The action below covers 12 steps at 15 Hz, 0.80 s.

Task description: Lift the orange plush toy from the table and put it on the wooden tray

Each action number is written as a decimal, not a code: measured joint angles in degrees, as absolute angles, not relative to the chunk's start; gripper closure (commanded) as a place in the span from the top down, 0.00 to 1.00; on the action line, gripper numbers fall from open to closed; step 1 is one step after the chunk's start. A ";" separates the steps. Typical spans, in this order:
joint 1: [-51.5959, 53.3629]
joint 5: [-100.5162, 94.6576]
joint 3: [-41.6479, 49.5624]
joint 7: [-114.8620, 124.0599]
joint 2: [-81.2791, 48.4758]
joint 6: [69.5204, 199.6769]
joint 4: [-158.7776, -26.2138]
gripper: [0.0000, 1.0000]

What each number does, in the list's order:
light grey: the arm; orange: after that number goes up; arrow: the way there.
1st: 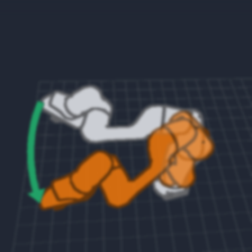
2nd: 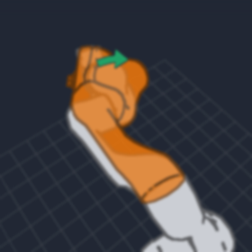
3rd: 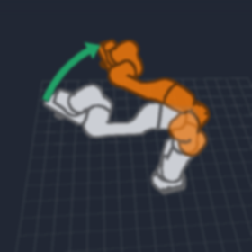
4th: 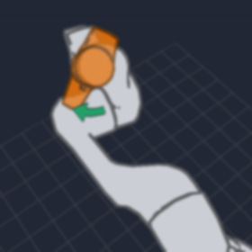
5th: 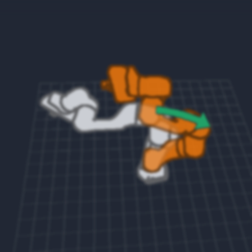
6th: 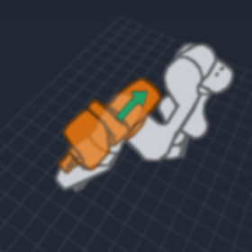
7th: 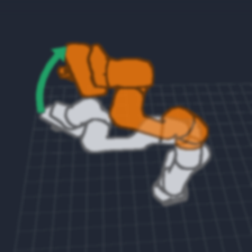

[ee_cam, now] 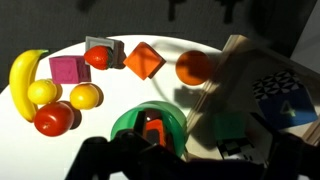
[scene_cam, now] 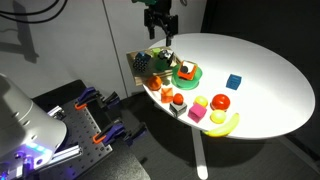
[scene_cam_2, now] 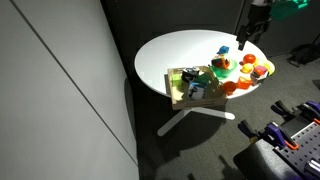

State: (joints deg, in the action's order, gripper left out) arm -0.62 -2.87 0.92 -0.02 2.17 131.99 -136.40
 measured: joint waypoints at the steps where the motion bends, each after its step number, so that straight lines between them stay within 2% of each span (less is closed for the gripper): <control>1: -0.77 -3.61 1.06 0.93 1.66 131.98 -136.75 1.00; 12: -1.20 -6.93 2.00 3.32 -2.13 131.97 -137.11 1.00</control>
